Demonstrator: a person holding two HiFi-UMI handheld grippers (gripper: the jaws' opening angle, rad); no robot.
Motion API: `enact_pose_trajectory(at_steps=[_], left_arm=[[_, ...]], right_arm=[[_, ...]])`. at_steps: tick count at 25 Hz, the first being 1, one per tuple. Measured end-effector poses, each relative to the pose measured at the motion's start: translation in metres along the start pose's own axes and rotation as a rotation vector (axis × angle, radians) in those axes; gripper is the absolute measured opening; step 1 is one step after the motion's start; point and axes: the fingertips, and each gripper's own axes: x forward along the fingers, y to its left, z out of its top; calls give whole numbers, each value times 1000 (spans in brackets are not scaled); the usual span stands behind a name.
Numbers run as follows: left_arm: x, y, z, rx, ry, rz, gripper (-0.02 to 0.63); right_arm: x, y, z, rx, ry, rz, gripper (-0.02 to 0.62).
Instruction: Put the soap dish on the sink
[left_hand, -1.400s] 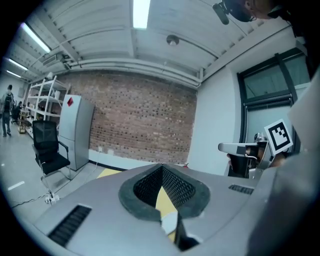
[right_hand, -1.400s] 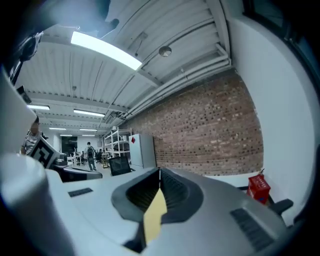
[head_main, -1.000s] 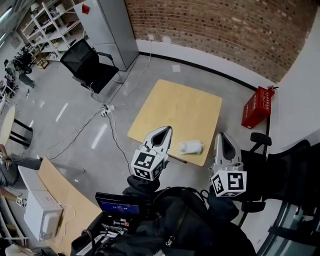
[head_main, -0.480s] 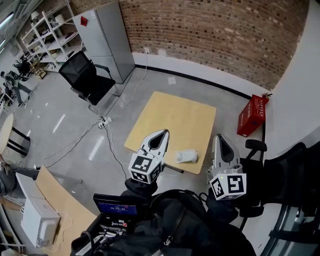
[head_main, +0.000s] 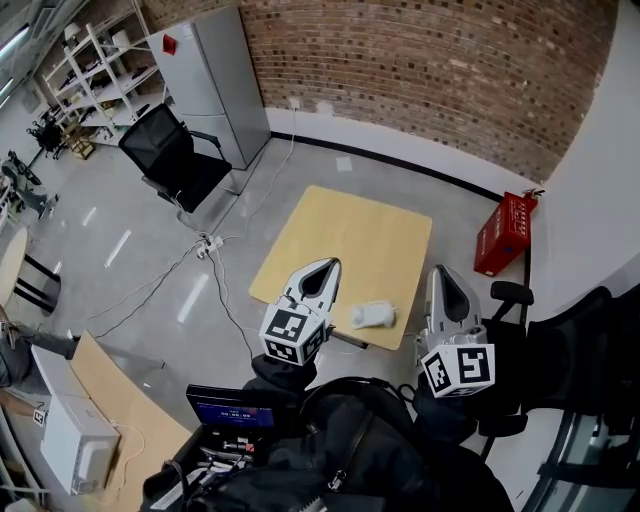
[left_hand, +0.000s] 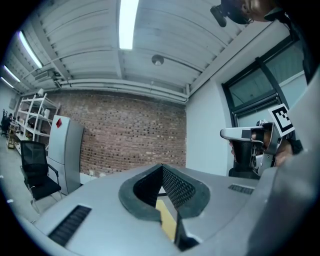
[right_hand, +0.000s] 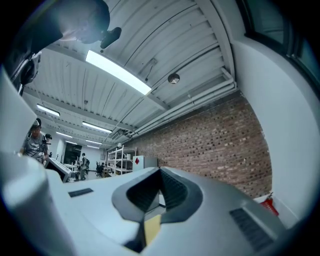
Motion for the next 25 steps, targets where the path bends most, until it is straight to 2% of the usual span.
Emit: enact_pose_trajectory(at_steps=[25], left_arm=[[11, -2, -11, 9, 27, -32, 2]], right_arm=[[8, -3, -10, 0, 11, 11, 5]])
